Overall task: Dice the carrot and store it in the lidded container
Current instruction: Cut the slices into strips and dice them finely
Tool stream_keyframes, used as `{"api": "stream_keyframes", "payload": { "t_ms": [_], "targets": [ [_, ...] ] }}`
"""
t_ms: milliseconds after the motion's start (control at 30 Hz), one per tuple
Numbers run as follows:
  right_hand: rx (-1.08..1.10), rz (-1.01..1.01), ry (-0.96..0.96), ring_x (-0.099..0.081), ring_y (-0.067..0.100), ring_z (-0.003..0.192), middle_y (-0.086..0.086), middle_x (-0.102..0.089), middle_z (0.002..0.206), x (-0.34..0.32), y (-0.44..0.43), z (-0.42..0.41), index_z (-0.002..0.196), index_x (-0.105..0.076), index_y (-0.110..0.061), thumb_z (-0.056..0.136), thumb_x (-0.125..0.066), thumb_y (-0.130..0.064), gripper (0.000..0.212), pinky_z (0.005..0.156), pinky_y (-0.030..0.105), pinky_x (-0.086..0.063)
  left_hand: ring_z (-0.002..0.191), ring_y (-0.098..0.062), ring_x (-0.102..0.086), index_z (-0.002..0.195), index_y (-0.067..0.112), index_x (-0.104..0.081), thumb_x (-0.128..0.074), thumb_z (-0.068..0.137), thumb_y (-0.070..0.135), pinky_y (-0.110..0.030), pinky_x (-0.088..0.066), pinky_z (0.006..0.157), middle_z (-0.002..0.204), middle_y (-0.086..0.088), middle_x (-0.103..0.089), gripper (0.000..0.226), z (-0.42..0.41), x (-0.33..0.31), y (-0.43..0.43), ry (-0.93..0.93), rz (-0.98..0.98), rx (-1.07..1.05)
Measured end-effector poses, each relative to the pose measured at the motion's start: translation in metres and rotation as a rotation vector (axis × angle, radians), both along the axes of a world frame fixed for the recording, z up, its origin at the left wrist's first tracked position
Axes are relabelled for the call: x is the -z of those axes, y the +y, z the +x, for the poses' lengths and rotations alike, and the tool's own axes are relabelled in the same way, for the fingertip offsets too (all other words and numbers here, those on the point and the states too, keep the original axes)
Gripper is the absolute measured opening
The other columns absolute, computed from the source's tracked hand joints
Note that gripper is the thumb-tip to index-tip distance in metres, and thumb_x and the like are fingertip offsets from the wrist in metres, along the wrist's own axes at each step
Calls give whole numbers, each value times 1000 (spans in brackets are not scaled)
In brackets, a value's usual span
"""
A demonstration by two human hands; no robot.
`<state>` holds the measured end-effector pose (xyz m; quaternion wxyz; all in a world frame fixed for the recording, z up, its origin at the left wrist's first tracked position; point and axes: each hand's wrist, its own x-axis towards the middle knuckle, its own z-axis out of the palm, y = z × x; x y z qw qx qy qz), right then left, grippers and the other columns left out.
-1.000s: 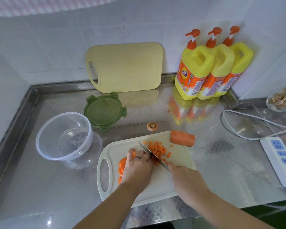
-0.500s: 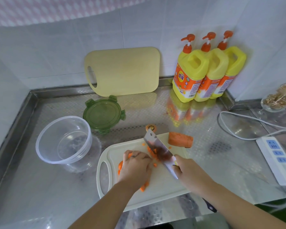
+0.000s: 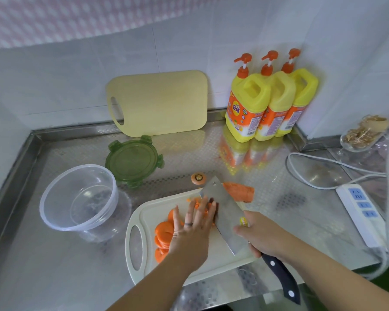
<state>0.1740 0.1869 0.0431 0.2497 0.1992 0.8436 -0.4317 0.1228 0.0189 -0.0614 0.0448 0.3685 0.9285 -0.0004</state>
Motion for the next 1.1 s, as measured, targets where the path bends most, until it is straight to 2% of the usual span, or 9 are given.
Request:
{"api": "stream_keyframes", "payload": {
  "t_ms": [167,300,367,467,533,600,733,933,1100],
  "targets": [
    [2,73,25,-39,8,29,-6,-40,34,0,6,4,102,-50,-9,92,-44,-18,15,45,22,-34,137,-28,28,140,1,25,-35,91,13,-67,1,108,146,-8,34,79,-3,-15,2,-42,-89,-128],
    [-7,109,62,-40,10,30,1,-40,48,2,5,3,93,-46,-2,92,-43,-17,15,45,25,-33,132,-34,-39,145,1,-22,-55,62,21,-68,-36,93,147,-12,-37,91,0,-14,1,-141,-40,-49],
    [-52,220,146,-50,15,44,1,-45,60,4,2,4,91,-43,-10,94,-41,-18,9,47,24,-33,131,-32,-43,142,7,-29,-66,59,23,-67,-36,96,146,-9,-39,92,-3,-23,-1,-155,12,-78],
    [-259,567,303,-58,22,85,0,-53,100,11,-3,13,125,-41,-22,96,-38,-18,29,62,27,-34,141,-20,-22,148,25,-21,-52,83,14,-50,-9,116,151,4,-19,73,-24,-41,-14,-149,302,-421],
    [-363,743,339,-55,21,80,-3,-45,117,15,-2,19,134,-34,-30,93,-43,-14,45,64,27,-34,133,-19,-34,142,25,-39,-45,89,6,-39,-20,113,144,1,-37,56,-44,-51,-33,-204,577,-620],
    [-460,832,430,-39,10,57,-3,-47,111,19,-3,22,123,-45,-32,79,-62,-12,52,55,22,-25,120,-17,-49,130,20,-54,-44,93,5,-28,-34,101,131,-1,-55,41,-62,-62,-49,-285,799,-671],
    [-484,860,586,7,2,53,-8,-45,73,31,2,25,69,-52,-28,26,-74,3,57,53,20,-17,87,3,-57,106,31,-65,-55,94,21,-8,-39,72,104,13,-64,18,-69,-84,-40,-570,557,-332],
    [-469,950,618,1,6,46,-7,-42,68,33,3,21,64,-50,-26,20,-73,1,56,53,23,-20,69,16,-50,106,16,-70,-65,89,25,0,-35,65,93,10,-61,20,-41,-75,11,-743,358,14],
    [-448,964,618,-14,13,43,-8,-41,65,36,11,23,62,-49,-28,20,-72,-1,55,53,23,-21,92,-12,-55,108,17,-70,-61,91,20,-14,-34,72,106,-4,-64,19,-44,-57,32,-625,374,-67]
  ]
}}
